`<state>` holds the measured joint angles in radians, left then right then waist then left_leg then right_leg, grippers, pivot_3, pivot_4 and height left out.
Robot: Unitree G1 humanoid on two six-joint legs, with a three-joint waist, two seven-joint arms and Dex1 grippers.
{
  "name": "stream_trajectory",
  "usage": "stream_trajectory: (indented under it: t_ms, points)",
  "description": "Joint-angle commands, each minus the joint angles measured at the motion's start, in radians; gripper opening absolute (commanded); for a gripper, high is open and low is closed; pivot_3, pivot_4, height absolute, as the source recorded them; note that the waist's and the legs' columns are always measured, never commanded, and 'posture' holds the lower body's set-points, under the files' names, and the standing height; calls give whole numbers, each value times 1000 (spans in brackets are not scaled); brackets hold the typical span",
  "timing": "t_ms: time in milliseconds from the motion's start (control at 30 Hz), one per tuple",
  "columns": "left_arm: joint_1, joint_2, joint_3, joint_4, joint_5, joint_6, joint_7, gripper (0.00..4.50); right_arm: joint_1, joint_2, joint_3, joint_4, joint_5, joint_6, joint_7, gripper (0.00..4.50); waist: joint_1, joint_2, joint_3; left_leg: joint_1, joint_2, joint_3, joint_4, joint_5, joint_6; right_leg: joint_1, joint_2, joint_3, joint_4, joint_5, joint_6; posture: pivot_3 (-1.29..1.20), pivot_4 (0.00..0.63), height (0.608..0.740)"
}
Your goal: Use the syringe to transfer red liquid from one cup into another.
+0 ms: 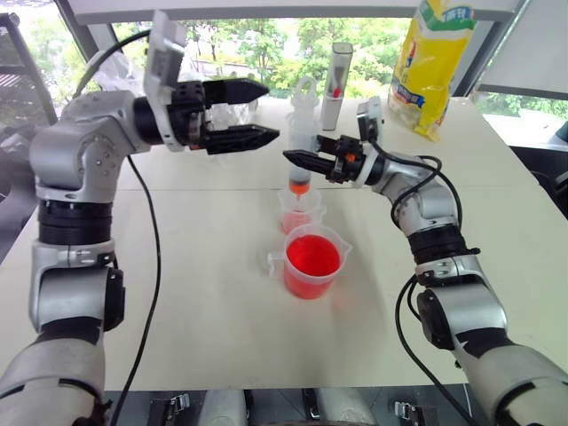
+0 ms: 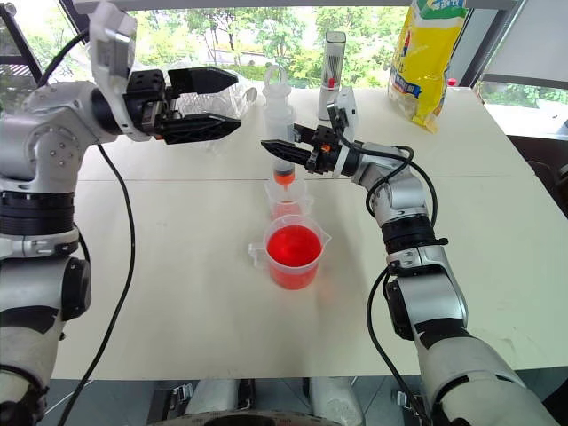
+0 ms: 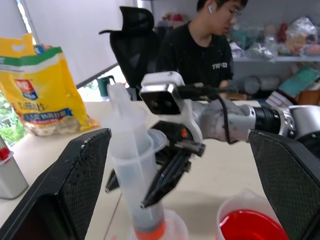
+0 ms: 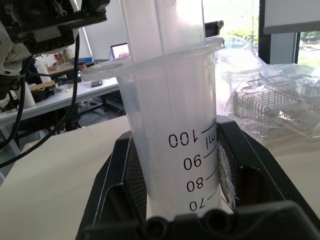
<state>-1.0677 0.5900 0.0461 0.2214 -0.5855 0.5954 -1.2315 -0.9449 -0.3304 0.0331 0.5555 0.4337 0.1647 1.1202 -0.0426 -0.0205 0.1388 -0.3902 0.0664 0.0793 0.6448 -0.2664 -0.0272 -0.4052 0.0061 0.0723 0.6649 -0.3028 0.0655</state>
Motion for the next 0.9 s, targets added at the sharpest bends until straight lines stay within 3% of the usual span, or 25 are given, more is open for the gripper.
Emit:
stream_trajectory:
  t_ms: [33,200,533,633,867,900]
  points:
    - [-84,-43,-7,89,56,-95,33,4480,-31,8,-23,-28,-1,-20,10,1505,0,0,0,0,0,0,0,0,0,0,0,0,0,0,0,0,150,740]
    - [-147,-104,-33,211,90,-144,0,4480,-22,11,-27,-44,-8,-13,9,1505,-4,0,0,0,0,0,0,0,0,0,0,0,0,0,0,0,150,740]
    - [-137,-145,-66,220,117,-142,-56,4480,-20,23,-30,-49,-15,-13,0,1505,-4,1,0,0,0,0,-1,0,0,-1,1,0,0,0,0,0,150,740]
    - [-133,-149,-67,207,115,-131,-62,3289,-21,27,-29,-45,-17,-14,1,1505,-3,1,0,0,0,0,-1,0,0,0,1,0,0,0,0,0,150,740]
    - [-126,-144,-70,183,118,-117,-68,41,-24,31,-34,-40,-24,-14,5,1505,-2,1,1,0,0,0,-1,0,0,0,0,0,0,0,0,0,150,740]
    - [-125,-143,-71,182,121,-117,-68,41,-24,32,-35,-40,-25,-13,5,1505,-2,1,1,0,0,0,-1,0,0,0,0,0,0,0,0,0,150,740]
